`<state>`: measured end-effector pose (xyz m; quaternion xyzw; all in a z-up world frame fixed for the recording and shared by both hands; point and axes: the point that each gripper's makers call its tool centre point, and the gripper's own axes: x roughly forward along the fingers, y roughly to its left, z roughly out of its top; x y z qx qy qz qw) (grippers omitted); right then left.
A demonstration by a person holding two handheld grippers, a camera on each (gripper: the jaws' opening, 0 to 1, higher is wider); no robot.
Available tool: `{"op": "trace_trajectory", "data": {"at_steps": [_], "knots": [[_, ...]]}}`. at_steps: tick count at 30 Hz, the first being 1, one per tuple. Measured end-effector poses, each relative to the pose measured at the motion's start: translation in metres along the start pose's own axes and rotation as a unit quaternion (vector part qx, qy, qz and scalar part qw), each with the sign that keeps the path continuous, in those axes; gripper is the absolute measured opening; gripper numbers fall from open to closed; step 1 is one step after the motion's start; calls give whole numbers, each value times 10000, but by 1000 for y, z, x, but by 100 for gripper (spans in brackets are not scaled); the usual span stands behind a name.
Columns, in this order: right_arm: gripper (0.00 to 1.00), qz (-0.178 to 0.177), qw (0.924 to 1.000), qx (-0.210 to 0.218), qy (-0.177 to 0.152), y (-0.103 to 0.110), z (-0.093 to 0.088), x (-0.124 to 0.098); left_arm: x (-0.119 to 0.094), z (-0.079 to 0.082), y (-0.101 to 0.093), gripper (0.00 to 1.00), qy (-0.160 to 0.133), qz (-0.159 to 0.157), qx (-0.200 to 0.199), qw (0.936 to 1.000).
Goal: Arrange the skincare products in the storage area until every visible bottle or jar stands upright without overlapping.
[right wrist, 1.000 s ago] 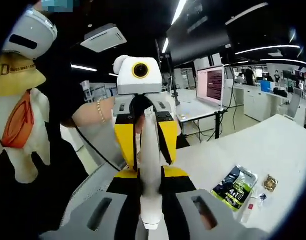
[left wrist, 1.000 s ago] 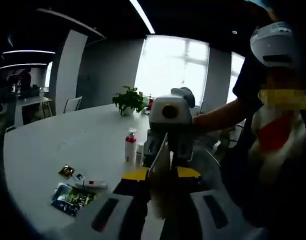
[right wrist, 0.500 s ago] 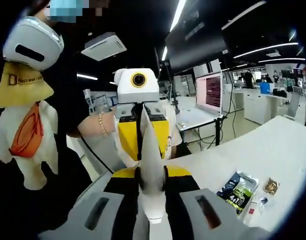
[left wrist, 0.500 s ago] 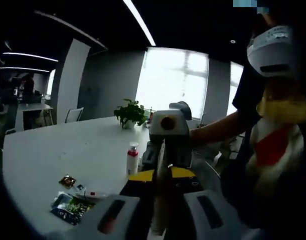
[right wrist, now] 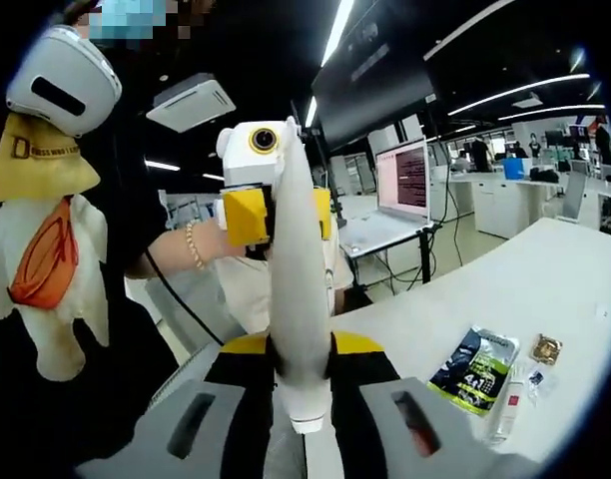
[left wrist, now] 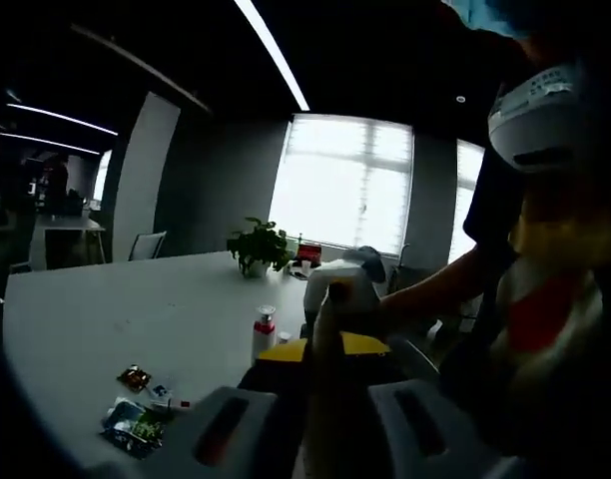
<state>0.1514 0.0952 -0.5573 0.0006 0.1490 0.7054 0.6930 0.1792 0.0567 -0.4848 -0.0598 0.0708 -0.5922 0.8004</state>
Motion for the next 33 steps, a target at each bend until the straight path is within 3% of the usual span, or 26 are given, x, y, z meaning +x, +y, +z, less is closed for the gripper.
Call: {"op": "trace_trajectory", "data": {"at_steps": [3, 9, 14, 18, 25, 28, 33], "knots": [[18, -51, 9992, -238, 331, -2, -8, -1, 3, -7, -2, 17, 293, 7, 220, 9993], [17, -82, 9971, -464, 604, -4, -16, -3, 4, -19, -4, 19, 791, 64, 453, 9958], [17, -24, 9940, -723, 817, -4, -20, -2, 4, -29, -5, 22, 1371, 145, 852, 9868], [16, 2, 9935, -788, 822, -4, -18, -2, 0, -44, -5, 23, 1933, 199, 1110, 9746], [18, 112, 9911, -934, 942, 1, -20, -1, 1, -48, -12, 19, 1931, 286, 860, 9770], [19, 61, 9904, -988, 966, 2, -23, -2, 0, -50, -13, 18, 1976, 337, 989, 9747], [21, -176, 9917, -1009, 783, -1, -17, -11, 2, -44, -9, 17, 1840, 461, 950, 9772]]}}
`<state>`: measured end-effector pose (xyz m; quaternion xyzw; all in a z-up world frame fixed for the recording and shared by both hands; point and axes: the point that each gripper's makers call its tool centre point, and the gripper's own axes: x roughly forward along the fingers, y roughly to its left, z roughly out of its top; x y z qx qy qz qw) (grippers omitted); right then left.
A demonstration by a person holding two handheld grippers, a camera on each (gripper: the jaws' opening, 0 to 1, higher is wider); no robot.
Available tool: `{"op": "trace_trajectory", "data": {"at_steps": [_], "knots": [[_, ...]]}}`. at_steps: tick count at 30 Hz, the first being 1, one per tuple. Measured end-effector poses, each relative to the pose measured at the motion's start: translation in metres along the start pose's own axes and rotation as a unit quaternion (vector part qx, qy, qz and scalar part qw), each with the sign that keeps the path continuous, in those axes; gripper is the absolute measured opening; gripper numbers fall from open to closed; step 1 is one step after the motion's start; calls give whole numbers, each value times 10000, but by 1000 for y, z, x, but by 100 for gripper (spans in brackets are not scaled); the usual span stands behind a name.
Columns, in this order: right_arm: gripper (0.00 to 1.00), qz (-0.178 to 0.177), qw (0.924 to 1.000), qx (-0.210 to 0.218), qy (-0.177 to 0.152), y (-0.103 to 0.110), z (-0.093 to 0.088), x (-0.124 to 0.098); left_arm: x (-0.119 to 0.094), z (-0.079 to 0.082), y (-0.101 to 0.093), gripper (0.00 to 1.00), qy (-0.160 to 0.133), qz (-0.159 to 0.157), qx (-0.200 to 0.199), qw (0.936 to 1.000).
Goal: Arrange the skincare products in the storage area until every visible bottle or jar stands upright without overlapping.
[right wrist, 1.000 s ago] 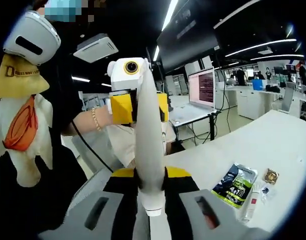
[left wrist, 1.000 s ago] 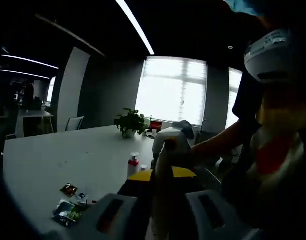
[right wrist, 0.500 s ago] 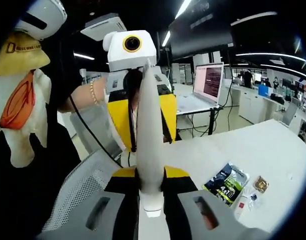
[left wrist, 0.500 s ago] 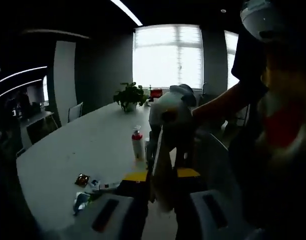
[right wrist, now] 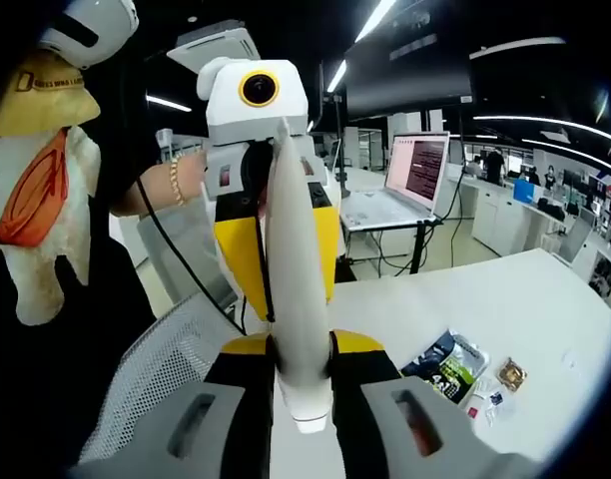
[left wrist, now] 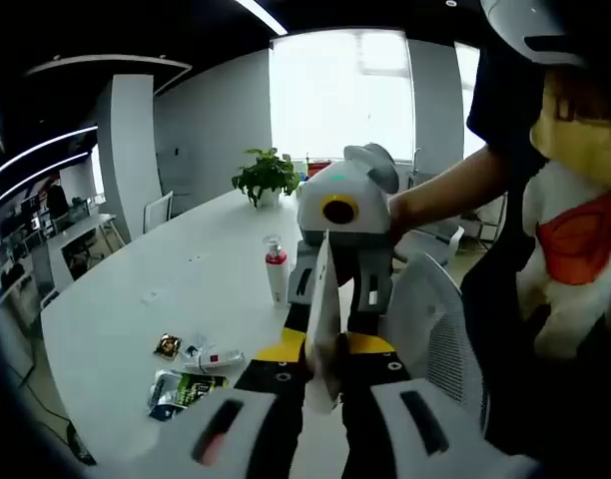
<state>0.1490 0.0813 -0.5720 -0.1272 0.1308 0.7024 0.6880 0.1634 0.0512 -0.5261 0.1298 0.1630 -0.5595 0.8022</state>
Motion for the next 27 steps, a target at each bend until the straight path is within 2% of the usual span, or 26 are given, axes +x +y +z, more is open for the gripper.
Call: {"op": "trace_trajectory", "data": {"at_steps": [5, 11, 17, 22, 27], "knots": [[23, -233, 9996, 138, -72, -3, -4, -10, 7, 1, 1, 17, 14, -2, 68, 10000], [24, -530, 9980, 336, -69, -5, -14, -26, 20, 4, -6, 17, 73, -136, 157, 9998], [25, -765, 9957, 516, -125, -7, -22, -40, 41, 7, -12, 17, 113, -267, 185, 9994], [32, -1077, 9914, 726, -169, -15, -32, -56, 59, 4, -14, 17, 204, -350, 198, 9990], [42, -1300, 9880, 835, -56, -17, -46, -67, 74, 5, -13, 17, 232, -428, 200, 9986]]}}
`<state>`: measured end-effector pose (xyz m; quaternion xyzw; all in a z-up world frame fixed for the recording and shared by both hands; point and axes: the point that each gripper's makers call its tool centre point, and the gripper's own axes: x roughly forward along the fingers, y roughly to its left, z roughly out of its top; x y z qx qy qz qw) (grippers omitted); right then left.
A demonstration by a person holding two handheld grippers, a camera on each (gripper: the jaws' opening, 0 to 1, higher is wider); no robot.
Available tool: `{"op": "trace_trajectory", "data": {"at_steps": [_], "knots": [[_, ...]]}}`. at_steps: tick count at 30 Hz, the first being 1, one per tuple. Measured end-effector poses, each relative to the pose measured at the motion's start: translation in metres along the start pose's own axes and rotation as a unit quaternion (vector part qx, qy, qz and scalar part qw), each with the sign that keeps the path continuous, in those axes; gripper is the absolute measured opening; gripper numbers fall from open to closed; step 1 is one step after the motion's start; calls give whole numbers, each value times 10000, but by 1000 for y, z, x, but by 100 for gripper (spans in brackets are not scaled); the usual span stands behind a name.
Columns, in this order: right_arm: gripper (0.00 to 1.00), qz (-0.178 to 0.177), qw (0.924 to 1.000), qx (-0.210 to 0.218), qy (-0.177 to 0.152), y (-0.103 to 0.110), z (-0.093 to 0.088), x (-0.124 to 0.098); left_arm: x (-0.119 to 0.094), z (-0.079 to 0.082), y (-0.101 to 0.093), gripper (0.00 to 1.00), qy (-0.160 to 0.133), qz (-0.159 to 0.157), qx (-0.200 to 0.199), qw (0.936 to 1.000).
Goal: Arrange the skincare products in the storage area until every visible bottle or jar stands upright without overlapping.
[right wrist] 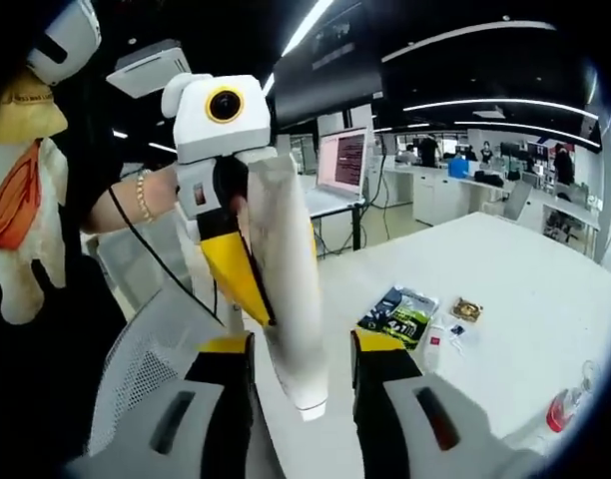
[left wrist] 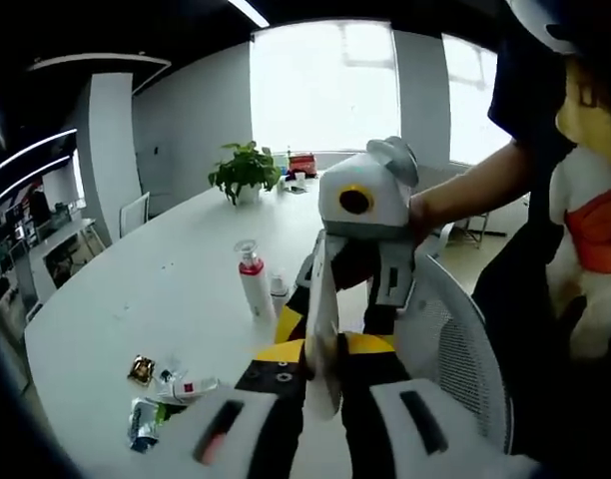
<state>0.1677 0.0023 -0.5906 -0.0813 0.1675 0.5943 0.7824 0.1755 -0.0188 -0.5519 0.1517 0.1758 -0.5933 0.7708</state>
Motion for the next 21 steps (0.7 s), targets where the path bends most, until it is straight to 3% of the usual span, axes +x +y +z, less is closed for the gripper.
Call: {"op": "trace_trajectory", "data": {"at_steps": [9, 18, 21], "knots": [[59, -467, 9983, 300, 176, -18, -28, -20, 27, -1, 14, 17, 79, -25, 79, 9999], [71, -719, 9946, 702, 264, -20, -49, -38, 47, -2, 35, 17, 74, 56, 134, 9999], [75, -796, 9930, 815, 294, -20, -56, -42, 58, -9, 43, 17, 81, 44, 150, 9998]]}}
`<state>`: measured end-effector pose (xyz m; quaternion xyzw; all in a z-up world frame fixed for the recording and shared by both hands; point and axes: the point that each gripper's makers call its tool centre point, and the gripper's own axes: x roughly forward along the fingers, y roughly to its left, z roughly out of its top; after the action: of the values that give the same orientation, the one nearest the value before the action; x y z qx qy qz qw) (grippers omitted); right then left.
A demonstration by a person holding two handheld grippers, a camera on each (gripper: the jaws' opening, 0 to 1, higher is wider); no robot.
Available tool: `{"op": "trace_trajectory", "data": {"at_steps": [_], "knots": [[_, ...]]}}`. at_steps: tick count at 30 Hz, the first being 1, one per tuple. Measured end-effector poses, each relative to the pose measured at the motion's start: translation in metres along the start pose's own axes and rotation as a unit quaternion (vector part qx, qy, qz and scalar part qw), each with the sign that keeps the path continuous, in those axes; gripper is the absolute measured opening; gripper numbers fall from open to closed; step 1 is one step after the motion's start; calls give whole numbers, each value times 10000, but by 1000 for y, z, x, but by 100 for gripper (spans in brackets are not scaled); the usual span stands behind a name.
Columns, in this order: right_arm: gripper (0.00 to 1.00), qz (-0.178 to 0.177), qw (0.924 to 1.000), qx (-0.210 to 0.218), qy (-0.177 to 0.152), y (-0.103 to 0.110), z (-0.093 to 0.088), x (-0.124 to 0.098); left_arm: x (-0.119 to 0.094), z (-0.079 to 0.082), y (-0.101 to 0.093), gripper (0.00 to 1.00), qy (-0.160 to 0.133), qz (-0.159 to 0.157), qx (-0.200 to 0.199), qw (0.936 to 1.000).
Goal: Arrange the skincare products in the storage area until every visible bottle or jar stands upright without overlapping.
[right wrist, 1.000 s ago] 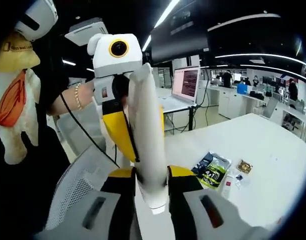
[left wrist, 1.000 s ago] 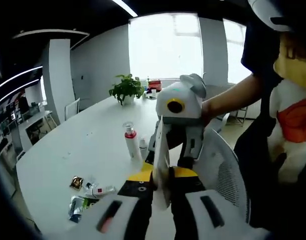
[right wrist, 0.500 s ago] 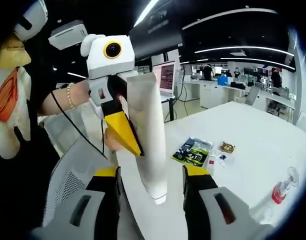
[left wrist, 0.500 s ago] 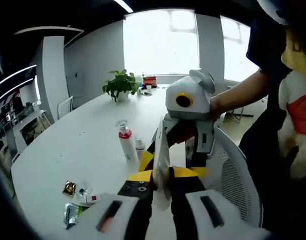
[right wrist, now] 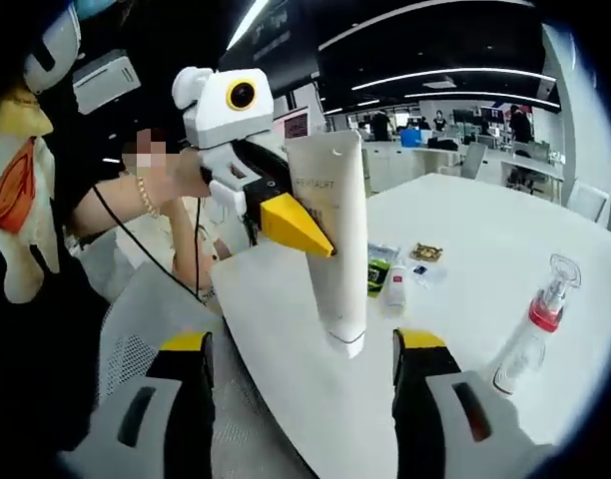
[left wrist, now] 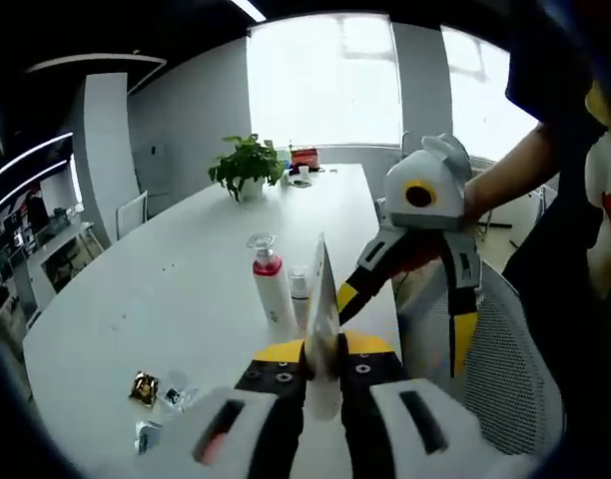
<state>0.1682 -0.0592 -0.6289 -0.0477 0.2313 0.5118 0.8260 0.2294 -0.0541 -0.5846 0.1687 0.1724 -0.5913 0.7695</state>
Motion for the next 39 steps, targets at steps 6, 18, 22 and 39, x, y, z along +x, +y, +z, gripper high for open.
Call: {"op": "trace_trajectory", "data": {"at_steps": [6, 18, 22, 39], "knots": [[82, -222, 9995, 213, 63, -5, -13, -6, 22, -17, 9, 17, 74, -32, -4, 10000], [90, -630, 9967, 477, 201, -26, -34, -21, 60, -32, 24, 17, -54, -130, -38, 9999], [92, -732, 9957, 534, 213, -32, -37, -25, 69, -30, 33, 17, -153, -135, 26, 9998], [96, -1021, 9921, 714, 134, -53, -40, -40, 99, -14, 57, 18, -444, -275, 244, 9983]]}}
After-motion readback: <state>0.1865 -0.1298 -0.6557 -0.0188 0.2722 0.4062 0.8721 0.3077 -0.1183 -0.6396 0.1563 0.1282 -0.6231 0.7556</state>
